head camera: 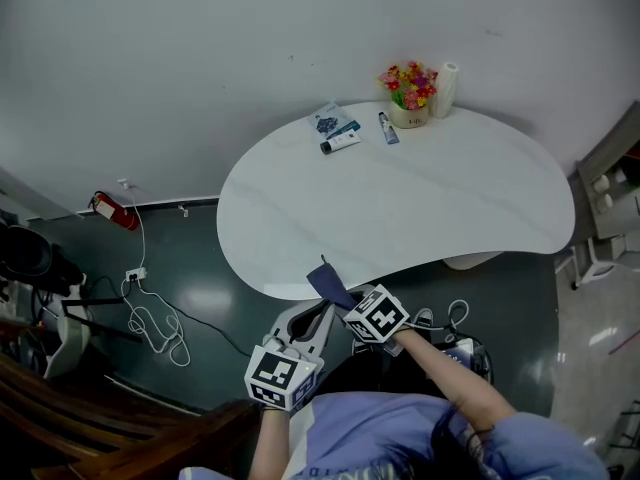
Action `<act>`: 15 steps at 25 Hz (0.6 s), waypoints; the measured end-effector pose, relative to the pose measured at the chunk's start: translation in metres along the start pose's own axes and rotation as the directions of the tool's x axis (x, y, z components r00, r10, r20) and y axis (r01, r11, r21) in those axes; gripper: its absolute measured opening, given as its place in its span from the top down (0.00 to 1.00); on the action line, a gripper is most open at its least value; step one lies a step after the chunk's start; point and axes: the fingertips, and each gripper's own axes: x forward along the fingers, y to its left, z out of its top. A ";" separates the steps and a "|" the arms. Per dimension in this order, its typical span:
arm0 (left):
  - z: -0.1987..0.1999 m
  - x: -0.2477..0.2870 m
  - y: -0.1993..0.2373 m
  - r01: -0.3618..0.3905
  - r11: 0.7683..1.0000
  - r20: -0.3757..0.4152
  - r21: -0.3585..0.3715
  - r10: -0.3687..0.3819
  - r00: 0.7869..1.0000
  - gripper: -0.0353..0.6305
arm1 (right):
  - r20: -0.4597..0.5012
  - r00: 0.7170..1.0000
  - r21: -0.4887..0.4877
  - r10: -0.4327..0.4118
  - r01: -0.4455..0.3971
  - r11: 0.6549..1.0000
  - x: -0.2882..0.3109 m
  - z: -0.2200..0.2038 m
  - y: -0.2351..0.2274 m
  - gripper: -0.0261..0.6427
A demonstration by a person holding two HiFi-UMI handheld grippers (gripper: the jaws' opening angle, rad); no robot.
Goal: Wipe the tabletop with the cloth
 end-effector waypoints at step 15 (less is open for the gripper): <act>0.015 0.047 -0.035 0.025 0.999 -0.024 0.029 -0.024 0.999 0.92 | -0.046 0.979 0.134 -0.200 0.205 0.970 -0.077 -0.057 -0.130 0.84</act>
